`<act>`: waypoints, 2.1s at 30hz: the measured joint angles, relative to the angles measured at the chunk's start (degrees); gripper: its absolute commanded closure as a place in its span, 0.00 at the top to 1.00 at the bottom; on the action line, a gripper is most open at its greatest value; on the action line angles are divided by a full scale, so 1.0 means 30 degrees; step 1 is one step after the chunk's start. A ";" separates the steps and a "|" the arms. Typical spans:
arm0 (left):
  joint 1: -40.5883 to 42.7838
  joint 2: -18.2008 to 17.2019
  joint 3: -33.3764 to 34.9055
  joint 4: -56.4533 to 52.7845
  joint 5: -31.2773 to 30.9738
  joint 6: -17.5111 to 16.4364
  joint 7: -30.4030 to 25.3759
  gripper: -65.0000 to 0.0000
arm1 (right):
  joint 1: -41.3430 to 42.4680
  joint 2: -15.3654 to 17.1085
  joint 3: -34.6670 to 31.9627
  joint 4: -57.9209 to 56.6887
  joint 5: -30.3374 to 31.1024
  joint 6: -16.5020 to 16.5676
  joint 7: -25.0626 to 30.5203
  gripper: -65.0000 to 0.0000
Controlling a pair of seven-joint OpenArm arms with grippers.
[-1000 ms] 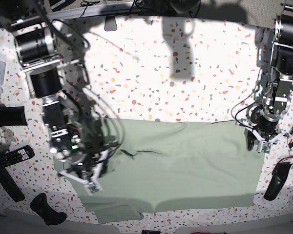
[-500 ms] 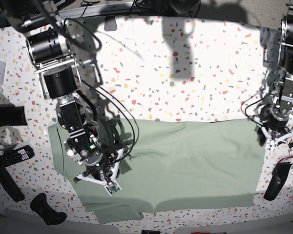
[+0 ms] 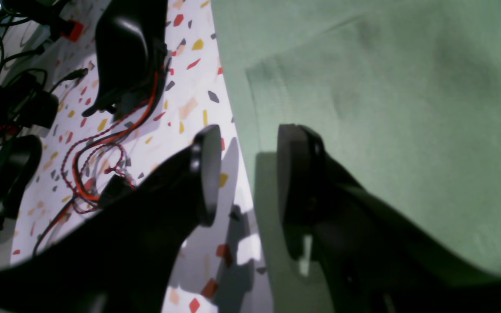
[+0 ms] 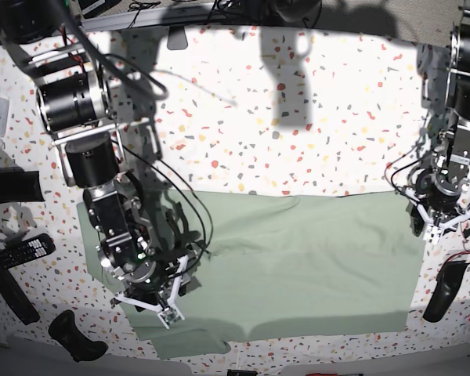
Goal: Fold the T-shirt properly
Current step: 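Release the shirt and raise both grippers back toward the fold line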
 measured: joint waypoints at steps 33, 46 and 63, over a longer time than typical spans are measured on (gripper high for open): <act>0.0007 -0.0007 0.0000 0.0000 0.0000 0.0007 -0.0007 0.30 | -0.7446 -0.0080 0.1355 1.0010 0.5027 -0.1464 -0.4634 0.41; 0.0000 0.0000 0.0000 0.0000 0.0000 0.0000 0.0007 0.30 | -0.7861 -0.1268 0.4262 0.9828 0.5253 -0.1107 -0.5581 0.41; 0.0000 0.0000 0.0000 0.0000 0.0000 0.0000 0.0007 0.30 | -0.1100 -0.2674 0.4277 -0.0160 0.5115 -0.0823 -0.2827 0.41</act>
